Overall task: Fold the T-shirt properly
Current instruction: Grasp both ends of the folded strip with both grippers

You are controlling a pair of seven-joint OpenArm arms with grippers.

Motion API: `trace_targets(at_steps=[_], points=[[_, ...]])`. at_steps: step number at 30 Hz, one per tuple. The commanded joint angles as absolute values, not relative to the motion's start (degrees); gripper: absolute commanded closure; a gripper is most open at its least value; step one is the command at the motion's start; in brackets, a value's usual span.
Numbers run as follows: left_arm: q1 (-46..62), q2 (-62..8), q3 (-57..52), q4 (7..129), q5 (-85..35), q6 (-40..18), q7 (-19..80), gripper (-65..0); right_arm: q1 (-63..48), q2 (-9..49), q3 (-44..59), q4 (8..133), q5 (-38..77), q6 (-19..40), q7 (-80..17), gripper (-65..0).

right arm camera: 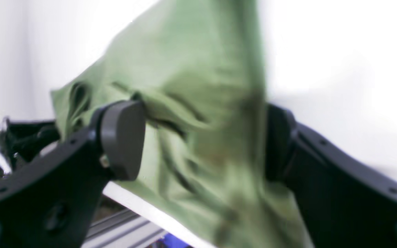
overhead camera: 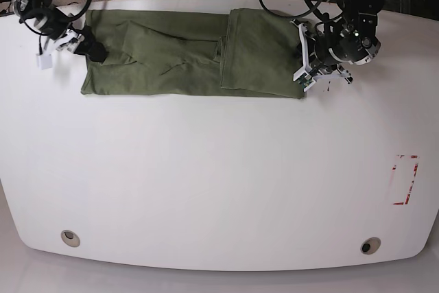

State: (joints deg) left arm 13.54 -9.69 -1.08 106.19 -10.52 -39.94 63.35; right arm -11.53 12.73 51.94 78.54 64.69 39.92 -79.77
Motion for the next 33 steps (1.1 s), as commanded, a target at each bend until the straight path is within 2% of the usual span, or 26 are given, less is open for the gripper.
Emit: trace_targets(at_steps=[1, 6, 8, 11, 15, 17, 21, 25, 33], points=[[13.2, -9.9, -1.2, 106.9, -10.8, -40.0, 63.0, -10.8, -12.8, 11.6, 50.9, 82.6, 65.1, 40.0, -79.7, -47.4], [13.2, -9.9, -1.2, 106.9, -10.8, -40.0, 63.0, -10.8, -13.0, 11.0, 47.2, 85.5, 65.1, 40.0, -78.5, -47.2], [13.2, -9.9, -1.2, 106.9, -10.8, -40.0, 63.0, -10.8, -13.0, 10.9, 46.8, 85.4, 65.0, 40.0, -77.9, -45.2], [13.2, -10.0, -1.2, 106.9, -10.8, -40.0, 63.0, -10.8, -12.9, 10.9, 46.7, 85.4, 65.0, 40.0, -76.9, -32.3], [13.2, -9.9, -1.1, 106.9, -10.7, -40.0, 63.0, -10.8, -12.9, 11.5, 46.6, 85.5, 65.0, 40.0, -74.9, -6.0], [13.2, -9.9, -1.0, 106.9, -10.7, -40.0, 63.0, -10.8, -12.8, 12.3, 46.5, 85.8, 65.0, 40.0, -74.5, 0.0], [13.2, -9.5, -0.8, 106.9, -10.7, -40.0, 63.3, -10.8, -12.6, 13.2, 45.8, 87.8, 65.0, 40.0, -74.2, 0.0], [11.8, -6.9, -0.8, 105.4, -10.7, -40.0, 63.3, -11.0, -13.0, 13.4, 45.7, 94.8, 65.0, 40.0, -74.3, 0.0], [5.0, -1.6, 1.5, 93.8, -10.8, -40.0, 63.1, -11.0, -15.3, 13.1, 41.1, 109.4, 65.6, 40.0, -74.5, 0.0]])
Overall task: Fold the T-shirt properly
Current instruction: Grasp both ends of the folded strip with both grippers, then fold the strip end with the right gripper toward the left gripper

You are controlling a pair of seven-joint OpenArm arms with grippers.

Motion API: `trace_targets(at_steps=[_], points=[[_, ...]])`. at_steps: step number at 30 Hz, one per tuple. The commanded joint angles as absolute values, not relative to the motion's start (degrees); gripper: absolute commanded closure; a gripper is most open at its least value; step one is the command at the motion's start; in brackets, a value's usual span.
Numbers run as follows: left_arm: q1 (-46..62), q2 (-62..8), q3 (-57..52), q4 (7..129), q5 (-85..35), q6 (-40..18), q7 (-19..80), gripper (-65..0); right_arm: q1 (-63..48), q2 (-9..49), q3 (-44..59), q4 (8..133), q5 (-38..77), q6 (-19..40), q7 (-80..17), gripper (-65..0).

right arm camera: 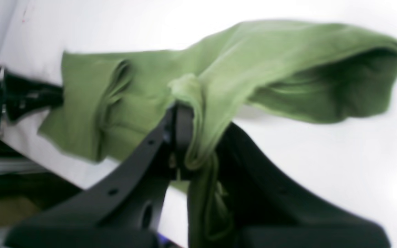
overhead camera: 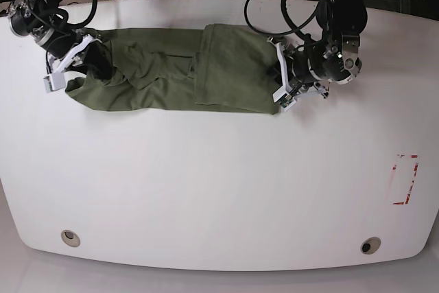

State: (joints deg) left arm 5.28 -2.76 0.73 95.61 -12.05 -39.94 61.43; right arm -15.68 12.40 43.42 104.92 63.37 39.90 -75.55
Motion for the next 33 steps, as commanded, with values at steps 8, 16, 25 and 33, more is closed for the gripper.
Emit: trace_targets(at_steps=[8, 16, 25, 33], points=[[0.2, 3.3, 6.5, 87.0, -10.8, -40.0, 62.9, -11.0, -14.9, 10.3, 33.1, 112.9, 65.6, 40.0, -74.5, 0.0], [-1.1, 5.9, 8.7, 84.0, -10.7, -40.0, 59.7, -11.0, -11.5, 5.9, 27.3, 112.7, 65.0, 40.0, -74.3, 0.0], [-0.8, 6.9, 10.7, 84.1, -10.8, -40.0, 59.7, -11.0, -8.8, 3.1, 22.9, 110.6, 59.9, 40.0, -74.2, 0.0], [-1.1, 7.0, 10.6, 84.3, -10.9, -40.0, 59.7, -11.0, -6.5, 1.3, 18.7, 109.0, 54.1, 40.0, -73.4, 0.0]])
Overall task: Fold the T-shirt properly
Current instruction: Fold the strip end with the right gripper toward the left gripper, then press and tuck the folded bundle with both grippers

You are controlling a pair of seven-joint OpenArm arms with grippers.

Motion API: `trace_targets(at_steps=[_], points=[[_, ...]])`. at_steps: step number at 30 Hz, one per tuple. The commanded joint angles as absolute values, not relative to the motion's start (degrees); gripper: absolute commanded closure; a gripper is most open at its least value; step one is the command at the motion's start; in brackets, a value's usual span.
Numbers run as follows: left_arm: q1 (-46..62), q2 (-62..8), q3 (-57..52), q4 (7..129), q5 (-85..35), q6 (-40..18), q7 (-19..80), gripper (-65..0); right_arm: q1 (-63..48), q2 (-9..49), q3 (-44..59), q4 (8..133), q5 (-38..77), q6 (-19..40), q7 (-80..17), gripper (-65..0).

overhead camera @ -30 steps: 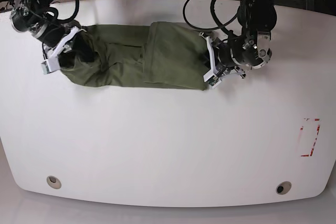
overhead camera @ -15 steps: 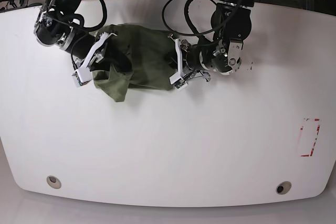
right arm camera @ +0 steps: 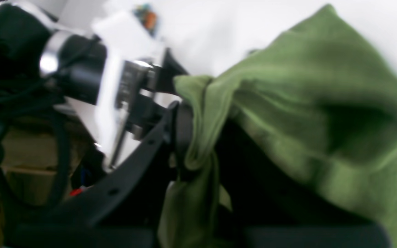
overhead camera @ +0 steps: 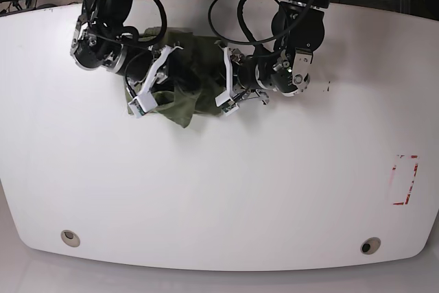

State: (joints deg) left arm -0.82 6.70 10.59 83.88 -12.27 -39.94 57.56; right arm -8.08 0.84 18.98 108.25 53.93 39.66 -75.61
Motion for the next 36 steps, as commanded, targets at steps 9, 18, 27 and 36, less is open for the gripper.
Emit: trace_targets(at_steps=[9, 18, 27, 36], points=[[-1.3, 7.1, 10.4, 84.5, -10.9, -40.0, 59.7, -11.5, -6.4, 1.5, 13.4, 109.1, 45.8, 40.0, -70.5, -41.1], [-2.2, 7.1, 6.0, 88.0, -11.1, -40.0, 59.7, -26.9, -8.0, 4.4, 13.1, 110.3, 49.9, 40.0, -70.5, -58.2], [-1.6, 5.7, 0.4, 102.3, -11.2, -40.0, 60.0, -34.6, -10.9, 9.1, 13.2, 112.4, 55.3, 40.0, -70.5, -58.2], [1.5, -3.5, -8.9, 111.2, -15.5, -40.0, 60.0, -30.1, -10.7, 9.0, 7.7, 112.3, 53.7, 40.0, -69.8, -57.1]])
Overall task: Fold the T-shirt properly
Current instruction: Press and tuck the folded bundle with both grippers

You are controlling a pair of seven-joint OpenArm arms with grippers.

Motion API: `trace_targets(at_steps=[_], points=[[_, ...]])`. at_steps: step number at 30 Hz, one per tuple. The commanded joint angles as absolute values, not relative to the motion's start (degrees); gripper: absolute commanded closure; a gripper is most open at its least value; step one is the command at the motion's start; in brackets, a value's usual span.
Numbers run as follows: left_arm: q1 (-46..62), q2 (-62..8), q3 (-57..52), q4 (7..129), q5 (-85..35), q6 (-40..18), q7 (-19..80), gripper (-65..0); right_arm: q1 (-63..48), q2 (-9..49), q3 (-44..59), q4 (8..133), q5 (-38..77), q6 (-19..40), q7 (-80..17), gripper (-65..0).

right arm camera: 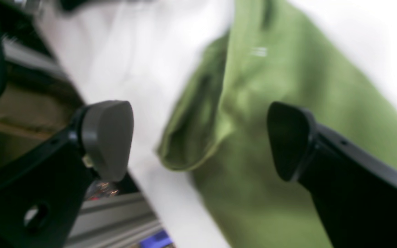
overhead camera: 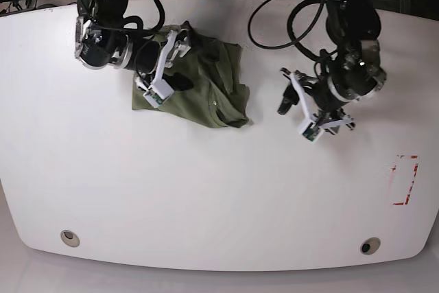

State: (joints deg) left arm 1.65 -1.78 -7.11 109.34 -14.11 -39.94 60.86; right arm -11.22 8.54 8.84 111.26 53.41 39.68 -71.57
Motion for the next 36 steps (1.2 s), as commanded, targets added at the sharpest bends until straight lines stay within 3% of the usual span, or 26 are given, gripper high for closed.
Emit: trace_targets(at_steps=[1, 4, 7, 14, 19, 32, 36], points=[[1.7, -4.5, -10.7, 111.3, -16.0, -40.0, 60.0, -27.9, -10.7, 9.0, 6.7, 112.3, 52.4, 40.0, -69.4, -55.5], [2.1, -7.8, -15.4, 111.5, -16.1, -40.0, 60.0, -23.3, -10.5, 8.9, 3.3, 112.2, 47.9, 40.0, -68.4, -49.5], [2.1, -11.1, -19.2, 111.5, -16.0, -40.0, 60.0, -23.1, -10.3, 8.8, 0.0, 112.2, 44.7, 40.0, -68.2, -46.0], [3.8, -16.3, -21.8, 111.6, -16.8, -40.0, 60.0, -23.1, -10.2, 6.3, -8.6, 111.1, 39.7, 40.0, -68.1, -46.0], [3.8, -17.2, -18.0, 113.1, -16.6, -40.0, 59.8, -23.1, -8.7, 5.1, -12.0, 110.5, 36.4, 40.0, -68.1, -45.3], [-0.2, -14.2, 4.8, 114.1, -16.1, -40.0, 59.7, -22.5, -7.5, 11.8, 1.5, 111.8, 36.5, 40.0, -67.9, -45.0], [0.6, -10.0, 10.4, 114.4, -13.4, -40.0, 59.7, -22.5, -6.7, 14.0, 7.1, 111.8, 36.5, 40.0, -67.9, -36.5]])
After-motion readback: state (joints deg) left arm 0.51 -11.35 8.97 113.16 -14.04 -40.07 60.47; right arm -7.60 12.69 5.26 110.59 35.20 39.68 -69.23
